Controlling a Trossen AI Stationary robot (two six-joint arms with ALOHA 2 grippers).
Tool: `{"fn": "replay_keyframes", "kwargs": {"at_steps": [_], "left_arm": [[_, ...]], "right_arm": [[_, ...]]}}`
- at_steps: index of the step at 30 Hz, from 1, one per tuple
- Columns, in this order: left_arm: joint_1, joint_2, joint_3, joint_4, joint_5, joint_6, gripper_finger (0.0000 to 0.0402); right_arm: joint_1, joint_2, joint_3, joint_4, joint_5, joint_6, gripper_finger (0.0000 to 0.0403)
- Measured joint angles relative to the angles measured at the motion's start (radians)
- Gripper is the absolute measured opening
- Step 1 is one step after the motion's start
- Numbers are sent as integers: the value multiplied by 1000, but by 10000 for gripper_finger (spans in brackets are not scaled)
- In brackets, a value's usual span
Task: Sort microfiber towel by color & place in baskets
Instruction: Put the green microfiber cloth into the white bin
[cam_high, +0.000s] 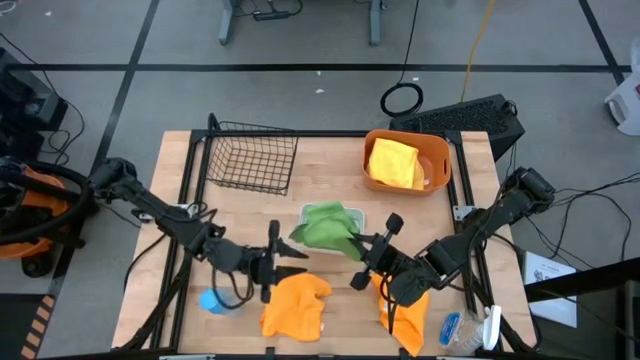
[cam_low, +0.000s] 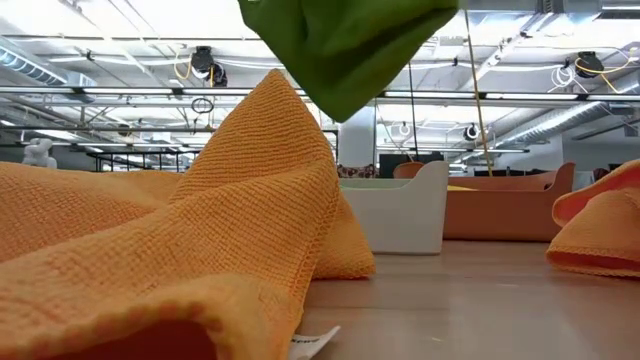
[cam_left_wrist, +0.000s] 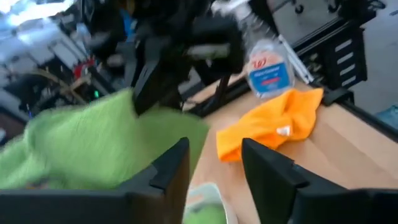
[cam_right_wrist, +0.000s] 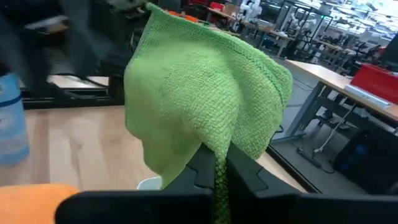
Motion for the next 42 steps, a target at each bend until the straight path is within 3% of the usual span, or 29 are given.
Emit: {"fn": "replay_keyframes", "kwargs": {"at_steps": [5, 10, 17, 21, 26, 29, 33, 37, 42], "left_arm": [[-20, 26, 0, 51, -15, 42, 212], [2, 65, 0, 114, -194, 165, 271], [66, 111, 0, 217, -311, 271, 342], [110, 112, 0, 177, -410, 265, 364], [146, 112, 0, 162, -373, 238, 364], [149, 112, 0, 137, -363, 237, 342], [153, 112, 0, 59, -357, 195, 279], [166, 112, 0, -20, -356, 151, 191], [175, 112, 0, -67, -337, 135, 59]], "right_arm": [[-26, -9, 1, 10, -8, -9, 5], [-44, -14, 1, 20, -43, -11, 6], [-78, -13, 1, 22, -95, -9, 6], [-92, -13, 1, 26, -133, -13, 6], [-114, -13, 1, 29, -222, -16, 6], [-121, -13, 1, 29, -254, -16, 6], [-124, -13, 1, 29, -275, -22, 6], [-124, -13, 1, 29, -285, -38, 6], [-132, -13, 1, 28, -375, -39, 7]]}}
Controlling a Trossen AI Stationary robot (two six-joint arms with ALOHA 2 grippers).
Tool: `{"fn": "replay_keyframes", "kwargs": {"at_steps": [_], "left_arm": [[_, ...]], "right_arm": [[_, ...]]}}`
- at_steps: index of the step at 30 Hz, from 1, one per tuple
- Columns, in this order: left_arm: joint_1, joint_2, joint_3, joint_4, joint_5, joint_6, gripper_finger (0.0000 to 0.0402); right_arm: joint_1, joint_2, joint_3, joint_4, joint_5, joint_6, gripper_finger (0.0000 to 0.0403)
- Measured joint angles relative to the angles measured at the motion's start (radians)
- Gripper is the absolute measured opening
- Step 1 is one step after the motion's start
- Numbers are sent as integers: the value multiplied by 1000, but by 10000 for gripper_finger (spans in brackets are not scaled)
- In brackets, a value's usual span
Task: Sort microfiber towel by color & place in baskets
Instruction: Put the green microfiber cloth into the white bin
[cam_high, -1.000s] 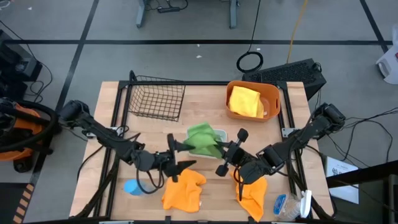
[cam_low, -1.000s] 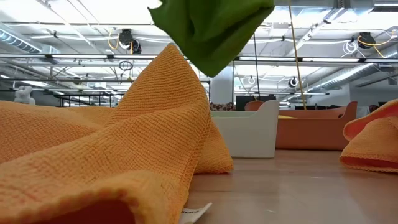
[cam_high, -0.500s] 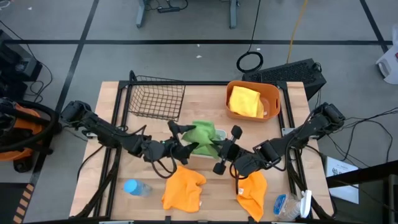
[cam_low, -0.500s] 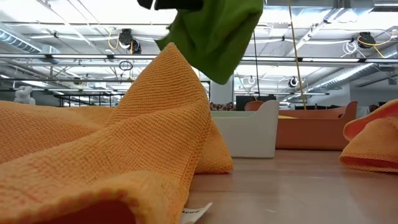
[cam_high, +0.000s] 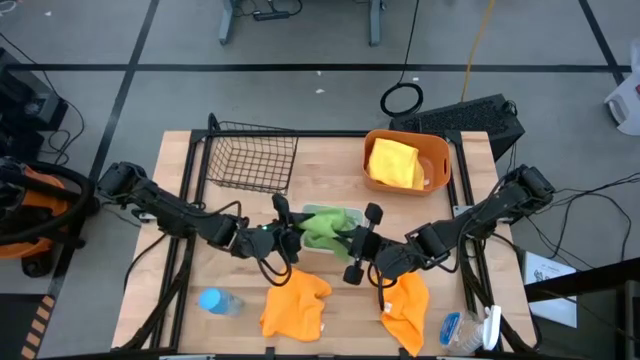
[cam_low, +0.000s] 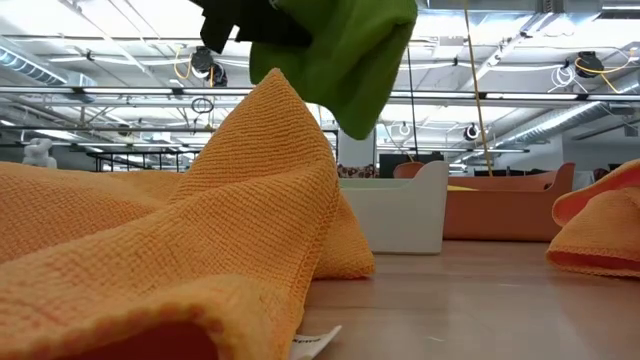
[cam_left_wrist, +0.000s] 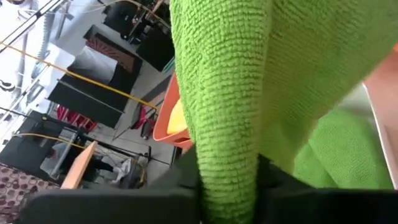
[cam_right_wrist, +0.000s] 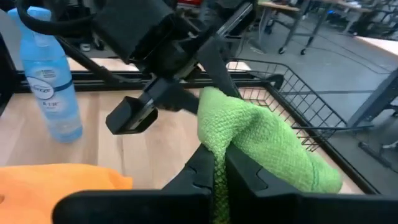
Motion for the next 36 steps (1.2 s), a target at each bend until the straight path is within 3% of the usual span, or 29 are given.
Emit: {"fn": "replay_keyframes", "kwargs": {"at_steps": [2, 6, 17, 21, 28, 32, 36], "left_arm": [[0, 0, 0, -2, 15, -1, 21], [-1, -4, 0, -34, 71, -3, 22], [83, -46, 0, -175, 342, -81, 14], [138, -46, 0, -193, 432, -105, 13], [199, -46, 0, -207, 501, -140, 12], [204, -46, 0, -205, 519, -150, 12], [201, -46, 0, -196, 522, -152, 12]], "right_arm": [[0, 0, 0, -3, -2, 6, 10], [4, 0, 0, -47, -6, 62, 42], [30, -20, -1, -362, -76, 270, 211], [51, -32, -2, -297, -28, 254, 250], [66, -8, 0, -4, 8, 26, 309], [39, 29, 0, 27, 81, -20, 343], [3, 59, 0, 29, 76, -16, 354]]}}
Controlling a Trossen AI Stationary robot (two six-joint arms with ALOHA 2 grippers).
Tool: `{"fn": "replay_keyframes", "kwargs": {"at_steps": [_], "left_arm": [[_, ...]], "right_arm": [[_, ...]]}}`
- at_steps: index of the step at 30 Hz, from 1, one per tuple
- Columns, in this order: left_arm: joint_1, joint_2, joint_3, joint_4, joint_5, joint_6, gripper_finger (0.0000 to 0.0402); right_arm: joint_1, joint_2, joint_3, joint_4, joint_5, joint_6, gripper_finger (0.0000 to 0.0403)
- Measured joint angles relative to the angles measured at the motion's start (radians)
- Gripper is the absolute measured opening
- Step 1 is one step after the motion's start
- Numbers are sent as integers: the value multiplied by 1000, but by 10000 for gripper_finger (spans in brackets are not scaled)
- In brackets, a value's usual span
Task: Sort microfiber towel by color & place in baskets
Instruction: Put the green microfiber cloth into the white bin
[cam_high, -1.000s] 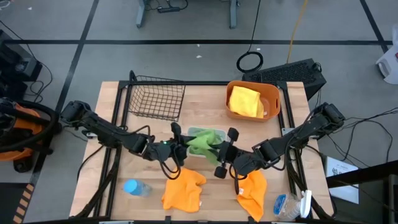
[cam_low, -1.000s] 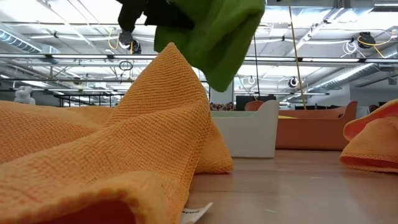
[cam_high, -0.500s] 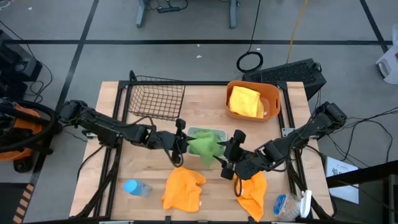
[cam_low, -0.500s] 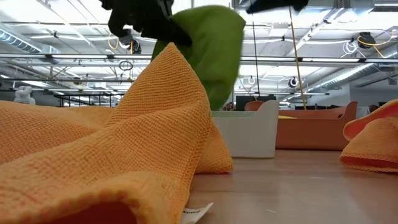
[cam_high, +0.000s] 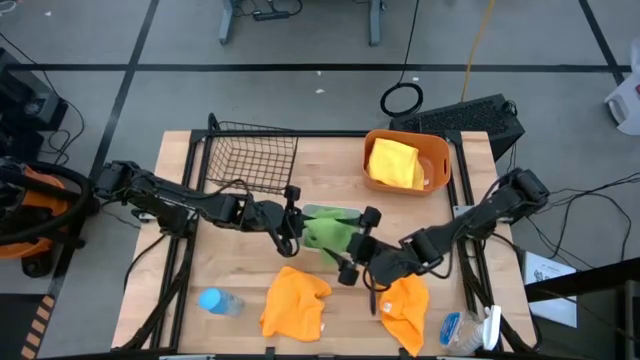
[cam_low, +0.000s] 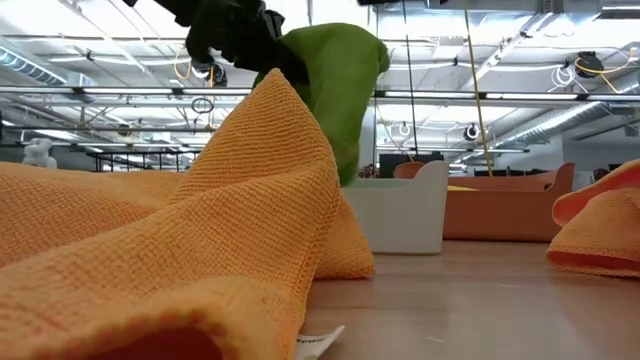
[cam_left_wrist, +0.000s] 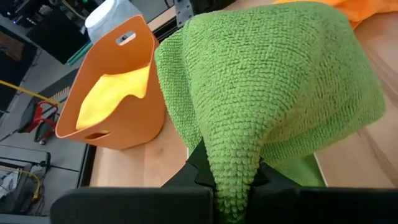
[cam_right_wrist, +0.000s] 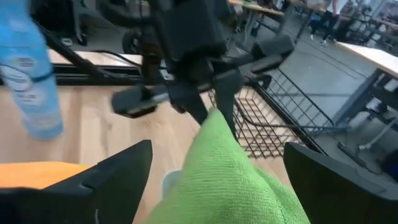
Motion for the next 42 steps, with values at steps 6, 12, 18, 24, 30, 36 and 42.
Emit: {"fn": "replay_keyframes", "kwargs": {"at_steps": [6, 12, 18, 24, 30, 36, 42], "left_arm": [[0, 0, 0, 3, 0, 0, 12], [0, 0, 0, 3, 0, -1, 12], [-2, 0, 0, -9, 10, -6, 21], [-2, 0, 0, -1, 116, -4, 30], [0, 0, 0, 1, 122, -7, 33], [1, 0, 1, -21, 133, -35, 41], [12, 0, 1, -58, 187, -82, 91]], "right_arm": [[-47, 54, 0, 3, -48, 79, 353], [-77, 89, -1, -49, -47, 118, 348], [-80, 57, -1, -113, -54, 140, 232], [-82, 1, -1, -183, -162, 121, 39], [-103, -13, -1, -216, -182, 78, 30], [-135, -13, 0, -309, -197, 128, 9], [-163, -13, 0, -310, -282, 117, 11]]}}
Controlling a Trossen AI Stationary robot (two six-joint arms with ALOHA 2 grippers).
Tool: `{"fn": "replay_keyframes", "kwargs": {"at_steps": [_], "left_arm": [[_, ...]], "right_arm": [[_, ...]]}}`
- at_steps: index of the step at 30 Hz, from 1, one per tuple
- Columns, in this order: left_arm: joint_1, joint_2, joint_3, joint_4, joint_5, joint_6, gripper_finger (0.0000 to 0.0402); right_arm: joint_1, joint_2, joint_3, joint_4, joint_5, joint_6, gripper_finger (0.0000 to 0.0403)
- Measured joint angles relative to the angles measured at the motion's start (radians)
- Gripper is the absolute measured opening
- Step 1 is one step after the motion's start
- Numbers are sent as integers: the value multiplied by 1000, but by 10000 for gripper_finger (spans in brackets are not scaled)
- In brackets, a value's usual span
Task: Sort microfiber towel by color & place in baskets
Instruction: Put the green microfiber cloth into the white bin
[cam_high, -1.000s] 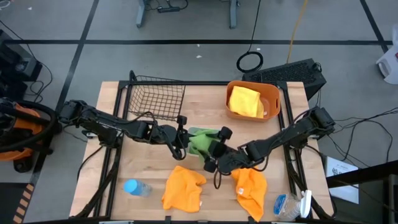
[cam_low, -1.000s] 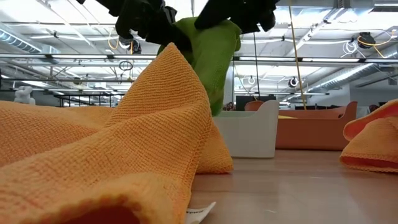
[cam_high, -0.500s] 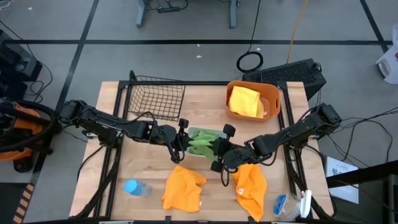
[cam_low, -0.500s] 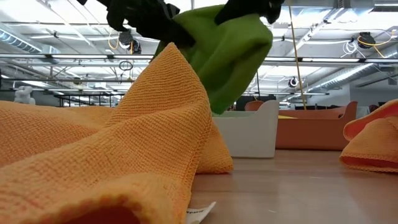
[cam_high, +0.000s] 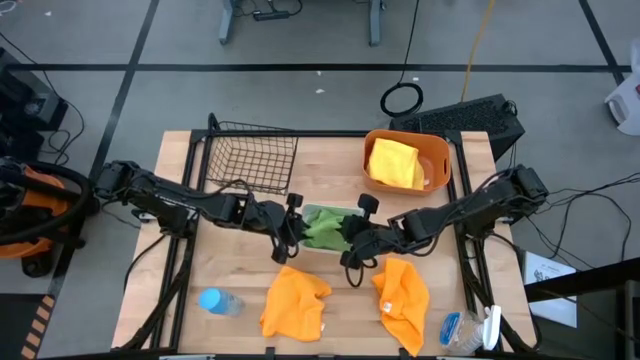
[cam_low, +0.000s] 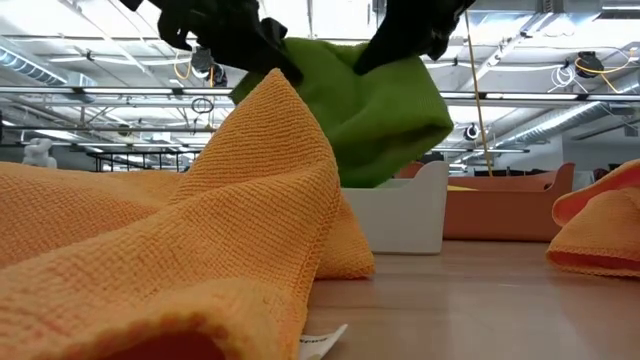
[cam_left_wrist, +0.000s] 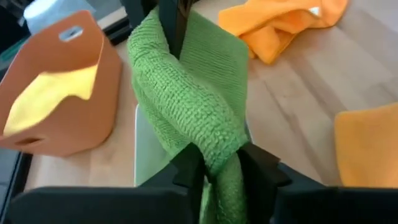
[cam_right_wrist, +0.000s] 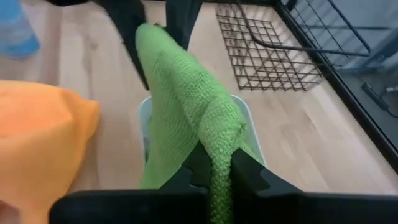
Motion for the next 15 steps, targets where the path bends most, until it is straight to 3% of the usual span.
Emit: {"fn": "replay_keyframes", "kwargs": {"at_steps": [8, 15], "left_arm": [[52, 0, 0, -53, -21, -41, 175], [77, 0, 0, -176, -27, -82, 192]], "right_arm": [[-45, 4, 0, -36, 0, 40, 11], [-74, 55, 0, -40, -51, 83, 11]]}}
